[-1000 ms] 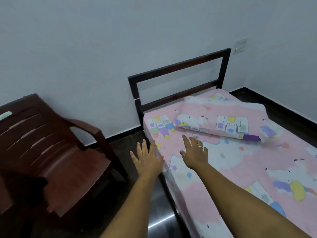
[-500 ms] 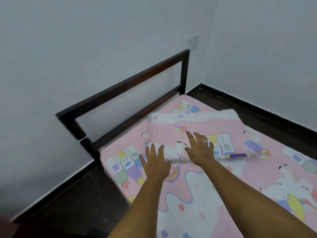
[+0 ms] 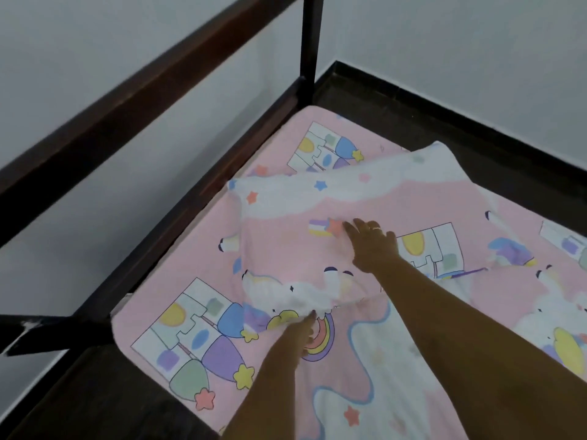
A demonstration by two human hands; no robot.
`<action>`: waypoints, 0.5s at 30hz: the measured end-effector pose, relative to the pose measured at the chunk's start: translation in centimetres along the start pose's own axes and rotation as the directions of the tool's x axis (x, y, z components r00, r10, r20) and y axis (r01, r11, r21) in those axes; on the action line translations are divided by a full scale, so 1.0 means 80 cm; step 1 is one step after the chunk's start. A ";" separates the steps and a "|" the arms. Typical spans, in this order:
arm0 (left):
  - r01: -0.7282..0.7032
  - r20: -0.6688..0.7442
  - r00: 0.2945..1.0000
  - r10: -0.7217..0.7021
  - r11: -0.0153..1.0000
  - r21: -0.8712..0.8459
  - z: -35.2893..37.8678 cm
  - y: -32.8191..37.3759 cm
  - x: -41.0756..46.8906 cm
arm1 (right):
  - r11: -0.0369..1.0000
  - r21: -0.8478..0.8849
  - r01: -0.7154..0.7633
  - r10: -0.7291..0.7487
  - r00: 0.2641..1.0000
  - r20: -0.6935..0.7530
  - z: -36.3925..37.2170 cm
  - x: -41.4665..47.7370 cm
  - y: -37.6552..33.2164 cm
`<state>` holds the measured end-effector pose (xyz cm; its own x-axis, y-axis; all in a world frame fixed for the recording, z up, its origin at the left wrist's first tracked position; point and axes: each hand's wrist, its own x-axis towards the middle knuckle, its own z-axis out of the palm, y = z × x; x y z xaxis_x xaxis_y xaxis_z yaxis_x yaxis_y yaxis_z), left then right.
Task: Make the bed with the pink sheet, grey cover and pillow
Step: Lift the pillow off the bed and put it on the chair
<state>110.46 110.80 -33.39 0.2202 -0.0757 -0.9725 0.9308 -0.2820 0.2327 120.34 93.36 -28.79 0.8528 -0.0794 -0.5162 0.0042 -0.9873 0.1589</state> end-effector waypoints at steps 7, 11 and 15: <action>0.074 0.114 0.993 -0.003 0.784 -0.616 0.048 0.010 0.044 | 0.984 -0.172 -0.044 0.046 0.999 0.006 0.047 0.033 0.015; -0.091 -0.088 0.996 0.034 0.575 -0.813 0.052 0.031 0.045 | 0.968 -0.247 0.044 -0.061 0.996 -0.063 0.052 0.038 0.009; -0.195 -0.172 0.981 0.093 0.522 -0.830 0.043 0.034 0.031 | 0.957 -0.255 0.135 -0.145 0.989 -0.020 0.043 0.035 0.002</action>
<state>112.56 106.56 -35.11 0.3527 0.0643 -0.9335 0.6851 0.6618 0.3044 120.93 92.50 -33.06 0.8534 0.0676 -0.5169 0.2528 -0.9208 0.2970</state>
